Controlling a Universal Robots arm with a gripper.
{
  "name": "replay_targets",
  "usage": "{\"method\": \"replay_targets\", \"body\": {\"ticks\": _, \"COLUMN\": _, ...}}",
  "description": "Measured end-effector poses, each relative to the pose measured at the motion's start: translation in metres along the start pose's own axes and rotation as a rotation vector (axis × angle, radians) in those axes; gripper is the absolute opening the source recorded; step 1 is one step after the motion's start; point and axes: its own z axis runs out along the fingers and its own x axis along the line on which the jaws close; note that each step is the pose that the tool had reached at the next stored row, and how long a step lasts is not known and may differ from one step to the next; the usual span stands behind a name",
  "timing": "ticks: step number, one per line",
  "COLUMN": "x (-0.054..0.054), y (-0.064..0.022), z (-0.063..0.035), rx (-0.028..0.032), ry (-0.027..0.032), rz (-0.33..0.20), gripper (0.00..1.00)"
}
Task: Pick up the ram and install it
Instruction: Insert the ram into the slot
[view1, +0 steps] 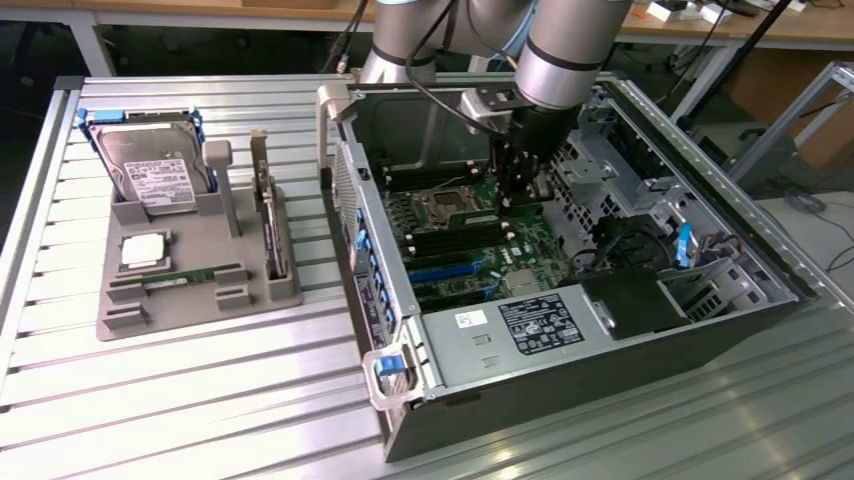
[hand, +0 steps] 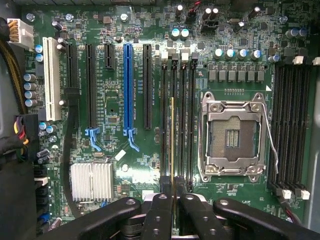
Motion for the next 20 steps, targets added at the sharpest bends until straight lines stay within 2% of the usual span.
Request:
{"method": "replay_targets", "body": {"ticks": 13, "x": -0.0001, "y": 0.0003, "z": 0.0098, "rx": 0.0, "ry": 0.0001, "rz": 0.0, "gripper": 0.13}}
{"method": "replay_targets", "body": {"ticks": 17, "x": -0.0001, "y": 0.0004, "z": 0.01, "rx": 0.0, "ry": -0.0001, "rz": 0.0, "gripper": 0.13}}
{"method": "replay_targets", "body": {"ticks": 18, "x": 0.0001, "y": 0.0012, "z": 0.01, "rx": 0.0001, "ry": -0.0002, "rz": 0.0, "gripper": 0.13}}
{"method": "replay_targets", "body": {"ticks": 20, "x": 0.0005, "y": 0.0096, "z": 0.0097, "rx": 0.0, "ry": -0.0001, "rz": 0.0, "gripper": 0.13}}
